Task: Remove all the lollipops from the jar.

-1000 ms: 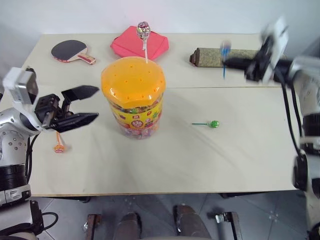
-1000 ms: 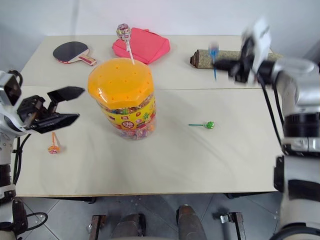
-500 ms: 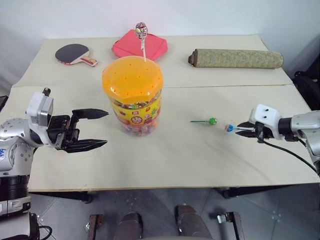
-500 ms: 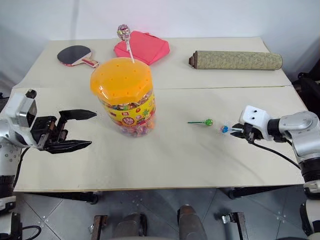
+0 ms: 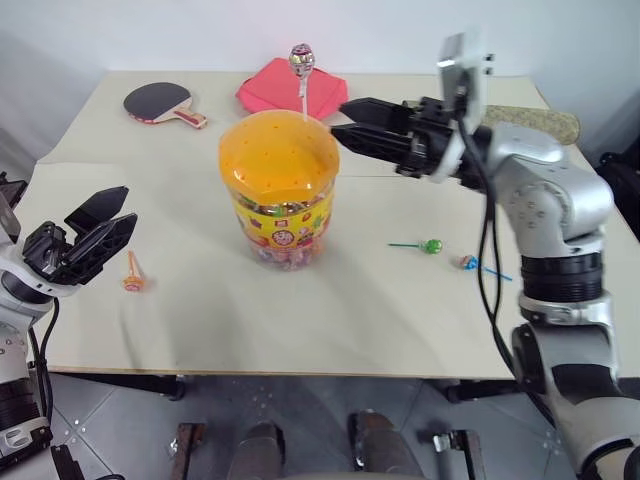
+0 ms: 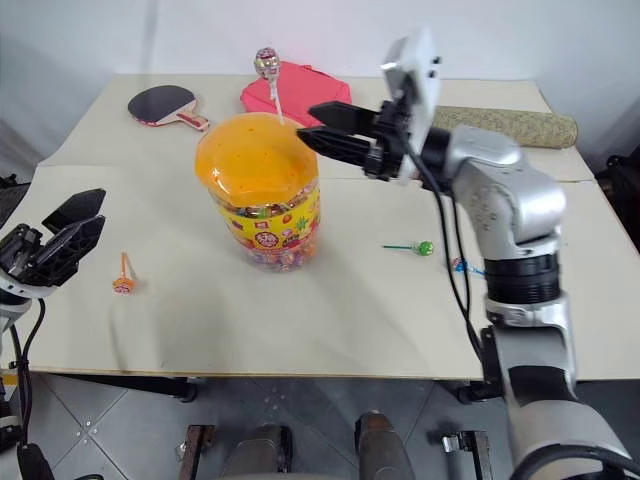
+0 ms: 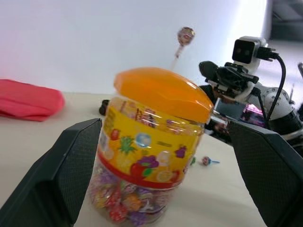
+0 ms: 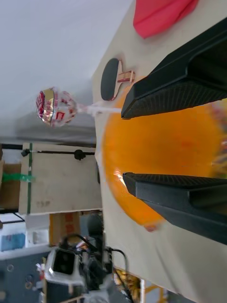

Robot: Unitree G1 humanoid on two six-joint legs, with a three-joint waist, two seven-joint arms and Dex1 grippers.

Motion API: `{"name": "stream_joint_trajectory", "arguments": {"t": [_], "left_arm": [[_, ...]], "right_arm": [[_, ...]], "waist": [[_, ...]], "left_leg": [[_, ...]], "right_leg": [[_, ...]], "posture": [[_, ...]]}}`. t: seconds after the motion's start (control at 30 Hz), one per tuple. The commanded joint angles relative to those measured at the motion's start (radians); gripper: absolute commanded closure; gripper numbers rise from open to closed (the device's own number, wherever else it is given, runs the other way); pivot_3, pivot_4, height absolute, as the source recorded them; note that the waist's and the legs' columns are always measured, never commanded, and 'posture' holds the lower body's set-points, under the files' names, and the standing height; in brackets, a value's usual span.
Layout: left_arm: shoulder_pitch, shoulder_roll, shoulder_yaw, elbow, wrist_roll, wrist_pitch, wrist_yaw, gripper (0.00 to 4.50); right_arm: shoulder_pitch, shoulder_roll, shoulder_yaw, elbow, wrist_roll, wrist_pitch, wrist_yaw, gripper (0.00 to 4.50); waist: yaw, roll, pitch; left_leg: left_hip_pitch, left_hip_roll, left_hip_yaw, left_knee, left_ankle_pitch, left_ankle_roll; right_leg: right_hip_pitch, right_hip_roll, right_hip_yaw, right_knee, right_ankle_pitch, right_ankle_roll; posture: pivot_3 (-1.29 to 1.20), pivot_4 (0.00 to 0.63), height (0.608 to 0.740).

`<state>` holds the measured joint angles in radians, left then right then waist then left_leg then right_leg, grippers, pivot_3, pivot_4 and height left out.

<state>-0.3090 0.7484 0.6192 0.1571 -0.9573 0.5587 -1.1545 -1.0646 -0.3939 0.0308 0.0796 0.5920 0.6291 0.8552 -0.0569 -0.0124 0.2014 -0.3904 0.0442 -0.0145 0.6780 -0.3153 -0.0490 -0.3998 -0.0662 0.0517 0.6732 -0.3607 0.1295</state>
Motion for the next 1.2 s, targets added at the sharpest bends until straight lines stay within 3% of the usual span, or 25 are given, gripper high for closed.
{"name": "stream_joint_trajectory", "arguments": {"t": [0.03, 0.23, 0.5, 0.7, 0.93, 1.2], "left_arm": [[-0.014, 0.006, 0.011, -0.036, -0.03, 0.01, -0.002, 0.0], [-0.003, 0.007, -0.003, -0.071, -0.032, 0.027, -0.003, 0.0], [0.009, 0.023, 0.023, -0.099, -0.052, 0.048, 0.004, 0.0], [-0.015, 0.021, 0.014, -0.092, -0.057, 0.053, 0.003, 0.0], [-0.058, 0.01, -0.007, -0.083, -0.06, 0.056, 0.004, 0.0], [-0.09, 0.002, -0.018, -0.098, -0.072, 0.068, 0.01, 0.0]], "right_arm": [[-0.06, 0.073, 0.033, 0.034, -0.053, -0.019, -0.066, 2.63], [-0.119, 0.181, 0.022, 0.138, -0.111, -0.014, -0.182, 2.63], [-0.035, 0.05, 0.023, -0.024, -0.043, 0.036, 0.016, 2.63], [-0.042, 0.019, -0.001, 0.02, -0.072, 0.024, -0.008, 2.63], [-0.123, 0.11, -0.017, 0.144, -0.108, -0.028, -0.088, 2.63], [-0.161, 0.17, -0.021, 0.199, -0.107, -0.039, -0.076, 2.63]], "waist": [[0.001, 0.0, 0.0], [-0.009, -0.003, -0.002], [-0.026, -0.003, -0.002], [-0.034, -0.003, -0.002], [-0.039, -0.003, -0.002], [-0.045, -0.003, -0.002]], "left_leg": [[0.0, 0.0, 0.0, 0.0, 0.0, 0.0], [-0.006, -0.001, 0.002, -0.004, 0.003, -0.006], [-0.007, -0.001, 0.002, -0.007, 0.004, -0.006], [-0.006, 0.001, 0.006, -0.011, 0.005, -0.006], [-0.005, 0.001, 0.009, -0.011, 0.006, -0.006], [-0.005, 0.001, 0.009, -0.012, 0.006, -0.006]], "right_leg": [[0.0, 0.0, 0.0, 0.0, 0.0, 0.0], [-0.011, 0.001, -0.001, 0.006, 0.0, 0.0], [-0.011, 0.003, -0.001, 0.005, 0.0, 0.0], [-0.013, 0.004, 0.002, 0.004, 0.0, 0.0], [-0.013, 0.005, 0.004, 0.004, 0.001, -0.001], [-0.013, 0.004, 0.004, 0.004, 0.001, 0.0]], "posture": [[0.0, 0.15, 0.74], [0.0, 0.15, 0.74], [0.0, 0.15, 0.74], [0.0, 0.15, 0.74], [0.0, 0.15, 0.74], [0.0, 0.15, 0.74]]}}
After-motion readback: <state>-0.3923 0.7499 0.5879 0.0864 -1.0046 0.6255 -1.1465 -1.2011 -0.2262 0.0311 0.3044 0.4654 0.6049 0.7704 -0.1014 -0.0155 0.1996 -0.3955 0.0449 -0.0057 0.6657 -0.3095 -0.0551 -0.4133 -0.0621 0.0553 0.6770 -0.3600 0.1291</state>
